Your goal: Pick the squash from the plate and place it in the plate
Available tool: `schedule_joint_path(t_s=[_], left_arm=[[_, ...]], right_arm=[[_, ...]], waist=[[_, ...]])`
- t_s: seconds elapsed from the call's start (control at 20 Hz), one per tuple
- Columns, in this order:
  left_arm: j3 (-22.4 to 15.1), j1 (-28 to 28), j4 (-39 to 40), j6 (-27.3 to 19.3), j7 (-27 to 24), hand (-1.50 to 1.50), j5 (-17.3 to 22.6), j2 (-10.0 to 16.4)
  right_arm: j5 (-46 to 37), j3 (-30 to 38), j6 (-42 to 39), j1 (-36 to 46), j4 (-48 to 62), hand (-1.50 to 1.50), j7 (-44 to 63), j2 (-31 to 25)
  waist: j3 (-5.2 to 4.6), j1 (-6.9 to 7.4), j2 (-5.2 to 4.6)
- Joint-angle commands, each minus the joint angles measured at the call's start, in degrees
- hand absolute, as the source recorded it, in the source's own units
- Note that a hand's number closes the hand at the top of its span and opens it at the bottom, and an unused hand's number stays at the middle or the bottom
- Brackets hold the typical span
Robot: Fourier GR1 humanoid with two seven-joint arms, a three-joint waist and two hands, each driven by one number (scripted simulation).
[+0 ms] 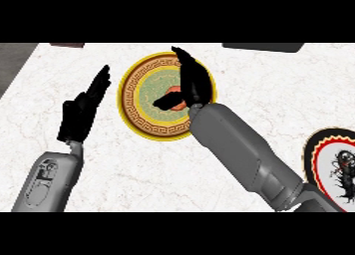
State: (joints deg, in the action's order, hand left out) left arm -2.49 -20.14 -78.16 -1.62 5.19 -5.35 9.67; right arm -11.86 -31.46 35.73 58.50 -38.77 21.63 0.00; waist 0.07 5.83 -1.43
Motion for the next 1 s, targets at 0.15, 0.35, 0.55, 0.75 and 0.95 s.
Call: schedule_joint_path(t_s=[0.15,0.35,0.55,0.75,0.95], left_arm=[[4.2,2.9,1.6,1.0,-2.7,0.0,1.7,3.1],[1.9,4.6,-0.9,-1.8,-1.0,0.0,-0.2,-0.2],[3.2,5.2,-1.1,-1.3,-0.6,0.0,0.2,0.8],[2.6,8.2,-4.2,-0.8,-0.2,0.0,-0.3,0.7],[5.2,3.4,-0.9,0.2,0.7,0.0,0.3,2.1]], right_arm=[[7.8,6.2,10.7,-2.9,-2.8,-1.5,-8.7,0.0],[9.1,9.2,13.6,-6.9,-3.6,-1.5,-12.4,0.0],[11.1,12.5,7.5,-13.4,-13.2,-1.5,-13.5,-7.4],[11.5,12.7,1.7,-22.6,-22.7,-1.5,-14.2,-12.5],[11.1,14.2,-2.4,-27.8,-28.9,-1.5,-13.0,-15.6]], waist=[[-0.04,-3.65,0.82],[-0.04,-5.16,1.25],[-0.05,-6.31,1.57],[-0.06,-6.22,1.63],[-0.08,-6.28,1.53]])
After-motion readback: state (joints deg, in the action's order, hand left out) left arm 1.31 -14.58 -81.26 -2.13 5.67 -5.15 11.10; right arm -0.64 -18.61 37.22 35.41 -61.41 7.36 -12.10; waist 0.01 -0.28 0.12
